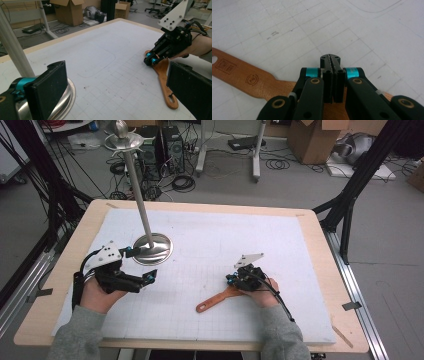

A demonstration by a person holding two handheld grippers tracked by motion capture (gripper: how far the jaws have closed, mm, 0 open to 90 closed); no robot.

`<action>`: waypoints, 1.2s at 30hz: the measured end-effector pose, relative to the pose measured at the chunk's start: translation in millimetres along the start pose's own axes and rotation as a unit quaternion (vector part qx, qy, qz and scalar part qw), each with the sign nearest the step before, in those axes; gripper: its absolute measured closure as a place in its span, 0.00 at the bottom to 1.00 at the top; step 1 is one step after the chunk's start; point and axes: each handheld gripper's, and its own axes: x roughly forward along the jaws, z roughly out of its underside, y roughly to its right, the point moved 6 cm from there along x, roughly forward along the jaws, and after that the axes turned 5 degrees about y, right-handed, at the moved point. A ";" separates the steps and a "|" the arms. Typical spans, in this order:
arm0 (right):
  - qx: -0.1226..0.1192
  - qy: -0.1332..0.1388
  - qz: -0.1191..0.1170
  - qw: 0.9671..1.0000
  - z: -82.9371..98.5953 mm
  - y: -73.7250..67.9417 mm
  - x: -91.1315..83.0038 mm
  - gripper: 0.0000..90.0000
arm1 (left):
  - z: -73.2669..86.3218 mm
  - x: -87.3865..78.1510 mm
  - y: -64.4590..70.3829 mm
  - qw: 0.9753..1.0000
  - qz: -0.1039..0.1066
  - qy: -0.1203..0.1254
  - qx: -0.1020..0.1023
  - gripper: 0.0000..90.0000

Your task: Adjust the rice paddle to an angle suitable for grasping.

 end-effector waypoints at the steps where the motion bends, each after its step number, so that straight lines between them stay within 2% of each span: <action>1: 0.003 -0.001 0.000 1.000 1.0 -0.7 -1.5 0.99 | -0.7 1.4 0.2 1.000 0.000 0.002 0.000 0.04; 16: 0.019 0.001 0.006 1.000 21.8 -9.5 -25.0 0.99 | -10.1 14.0 4.3 1.000 0.018 0.011 0.003 0.04; 19: 0.013 0.007 0.012 1.000 21.1 -11.2 -26.5 0.99 | -10.9 15.5 4.2 1.000 0.019 0.013 0.002 0.04; 22: 0.014 0.041 0.003 0.999 14.8 -17.4 -31.9 0.99 | -11.9 19.6 2.5 1.000 0.019 0.013 0.001 0.05; 25: 0.004 0.054 -0.013 0.998 10.8 -27.2 -39.0 0.99 | -13.0 23.2 3.1 1.000 0.021 0.015 0.004 0.04; 36: -0.040 0.024 -0.069 0.997 24.0 -60.5 -37.9 0.99 | -16.0 30.7 3.9 1.000 0.025 0.017 0.004 0.04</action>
